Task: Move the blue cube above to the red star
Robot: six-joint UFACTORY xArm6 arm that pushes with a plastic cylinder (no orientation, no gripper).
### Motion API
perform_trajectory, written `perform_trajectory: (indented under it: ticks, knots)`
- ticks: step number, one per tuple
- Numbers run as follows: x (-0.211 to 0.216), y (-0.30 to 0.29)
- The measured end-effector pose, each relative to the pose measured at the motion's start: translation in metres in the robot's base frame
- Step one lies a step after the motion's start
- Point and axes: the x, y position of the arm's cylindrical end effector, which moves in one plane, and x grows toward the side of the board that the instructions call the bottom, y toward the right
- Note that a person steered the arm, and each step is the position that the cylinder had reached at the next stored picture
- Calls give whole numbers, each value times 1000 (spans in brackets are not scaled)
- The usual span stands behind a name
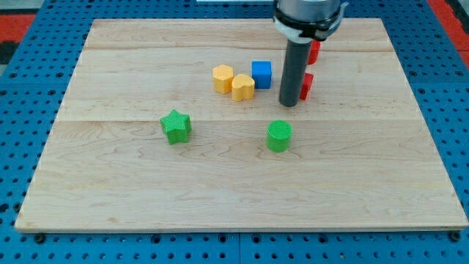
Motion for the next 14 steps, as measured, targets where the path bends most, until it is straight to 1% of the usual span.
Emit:
perform_trajectory:
  ticks: [2,3,4,5,6,7,10,11,12,13,14]
  knots:
    - [-47,-75]
    - [-54,-82]
    - [-56,-37]
    - [-67,-16]
    - [-70,-39]
    - [-79,-36]
    - [-91,0]
    - [-91,32]
    - [-91,29]
    - [-60,23]
    - [-38,50]
